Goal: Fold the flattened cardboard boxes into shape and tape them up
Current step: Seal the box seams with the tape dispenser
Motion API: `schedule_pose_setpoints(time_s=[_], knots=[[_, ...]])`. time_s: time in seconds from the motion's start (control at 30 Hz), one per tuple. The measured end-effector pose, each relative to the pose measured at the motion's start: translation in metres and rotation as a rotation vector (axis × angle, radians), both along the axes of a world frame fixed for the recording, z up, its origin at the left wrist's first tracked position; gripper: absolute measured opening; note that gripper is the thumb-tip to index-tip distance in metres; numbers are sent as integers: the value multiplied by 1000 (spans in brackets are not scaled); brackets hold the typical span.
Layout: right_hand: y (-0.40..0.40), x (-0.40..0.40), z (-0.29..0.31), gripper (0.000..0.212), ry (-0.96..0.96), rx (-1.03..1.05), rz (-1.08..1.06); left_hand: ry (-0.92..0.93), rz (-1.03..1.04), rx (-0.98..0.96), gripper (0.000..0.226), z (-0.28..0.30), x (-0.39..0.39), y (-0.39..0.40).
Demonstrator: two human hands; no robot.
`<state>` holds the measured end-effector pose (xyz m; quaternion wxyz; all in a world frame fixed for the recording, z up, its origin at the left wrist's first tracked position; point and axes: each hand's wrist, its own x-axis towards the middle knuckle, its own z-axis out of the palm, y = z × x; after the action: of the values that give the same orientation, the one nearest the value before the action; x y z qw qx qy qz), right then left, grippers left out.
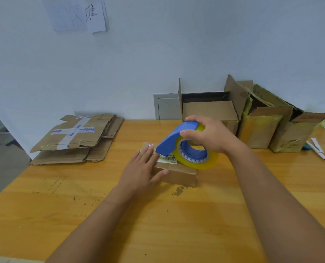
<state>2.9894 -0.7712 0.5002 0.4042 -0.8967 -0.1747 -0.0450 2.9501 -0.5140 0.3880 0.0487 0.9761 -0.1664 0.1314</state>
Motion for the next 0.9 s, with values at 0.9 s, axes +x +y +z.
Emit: schedule_pose_setpoints(time_s=[0.9], knots=[[-59,-20,-21,58,25,135,-22,7,29,-8,97,4,-5,-16]])
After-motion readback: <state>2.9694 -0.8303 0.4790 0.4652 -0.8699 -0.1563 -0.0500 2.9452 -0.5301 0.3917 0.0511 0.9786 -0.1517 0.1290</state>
